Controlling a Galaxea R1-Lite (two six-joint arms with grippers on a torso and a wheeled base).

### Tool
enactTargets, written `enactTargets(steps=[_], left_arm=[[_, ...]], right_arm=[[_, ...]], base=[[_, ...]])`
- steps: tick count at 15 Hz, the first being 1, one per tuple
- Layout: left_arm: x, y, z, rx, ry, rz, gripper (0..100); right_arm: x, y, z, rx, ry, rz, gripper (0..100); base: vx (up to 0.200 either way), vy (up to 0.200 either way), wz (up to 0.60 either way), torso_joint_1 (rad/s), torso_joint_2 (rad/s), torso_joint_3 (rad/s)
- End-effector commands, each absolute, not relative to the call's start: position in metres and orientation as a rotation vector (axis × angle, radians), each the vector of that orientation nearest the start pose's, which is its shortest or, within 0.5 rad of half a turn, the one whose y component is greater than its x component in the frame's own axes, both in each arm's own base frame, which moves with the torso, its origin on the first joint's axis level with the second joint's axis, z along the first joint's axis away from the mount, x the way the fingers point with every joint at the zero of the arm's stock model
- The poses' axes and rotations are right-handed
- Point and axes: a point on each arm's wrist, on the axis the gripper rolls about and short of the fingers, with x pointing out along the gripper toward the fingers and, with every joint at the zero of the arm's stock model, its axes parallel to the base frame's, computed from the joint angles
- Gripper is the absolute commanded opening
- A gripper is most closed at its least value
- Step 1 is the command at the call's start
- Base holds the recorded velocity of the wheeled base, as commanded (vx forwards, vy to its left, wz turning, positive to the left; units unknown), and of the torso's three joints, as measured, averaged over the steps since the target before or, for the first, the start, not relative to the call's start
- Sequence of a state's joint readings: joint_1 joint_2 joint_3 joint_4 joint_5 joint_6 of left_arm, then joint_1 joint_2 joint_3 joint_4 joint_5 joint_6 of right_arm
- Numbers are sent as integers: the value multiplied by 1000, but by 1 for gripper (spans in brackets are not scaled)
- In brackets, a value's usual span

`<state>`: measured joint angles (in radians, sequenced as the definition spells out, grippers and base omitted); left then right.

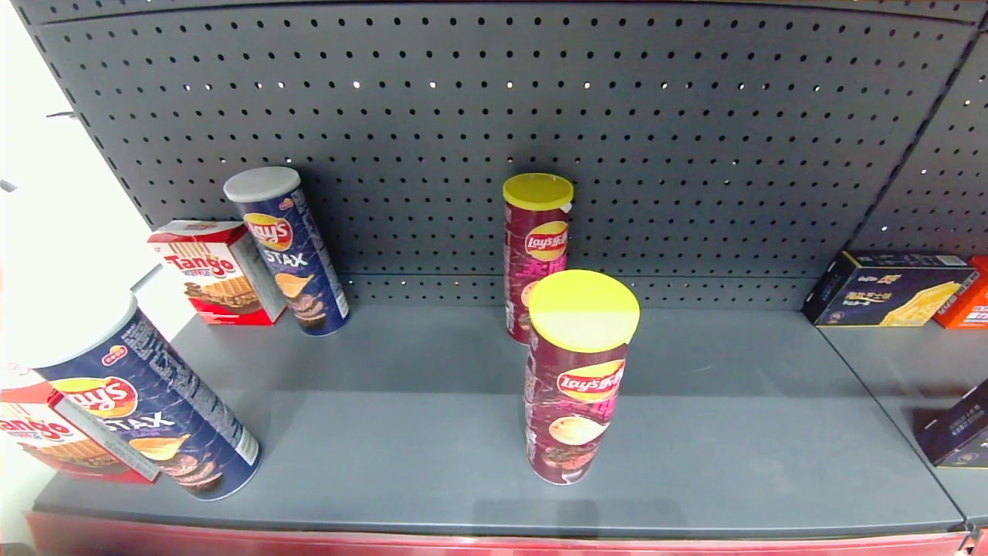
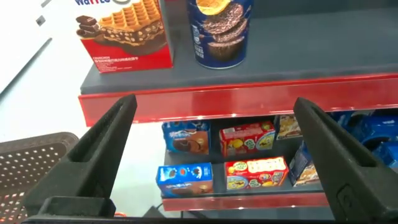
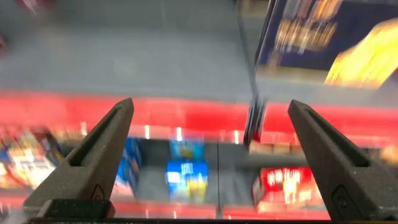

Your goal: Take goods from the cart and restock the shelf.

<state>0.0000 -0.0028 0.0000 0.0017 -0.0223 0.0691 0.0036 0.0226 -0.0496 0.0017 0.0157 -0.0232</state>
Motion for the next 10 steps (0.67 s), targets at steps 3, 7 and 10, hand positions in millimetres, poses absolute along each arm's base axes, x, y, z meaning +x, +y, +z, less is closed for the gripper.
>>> enactTargets(steps=[3, 7, 10], left_arm=[[-23, -1, 75, 67, 1, -26, 100], [-23, -1, 75, 61, 0, -37, 100], [-23, -1, 75, 52, 1, -35, 100]], right_arm=[[53, 10, 226, -46, 49, 207, 100], [119, 51, 223, -120, 109, 447, 100], [139, 82, 211, -151, 205, 581, 100]], base=[[0, 0, 0, 0, 0, 0], [0, 0, 0, 0, 0, 0], [0, 0, 0, 0, 0, 0]])
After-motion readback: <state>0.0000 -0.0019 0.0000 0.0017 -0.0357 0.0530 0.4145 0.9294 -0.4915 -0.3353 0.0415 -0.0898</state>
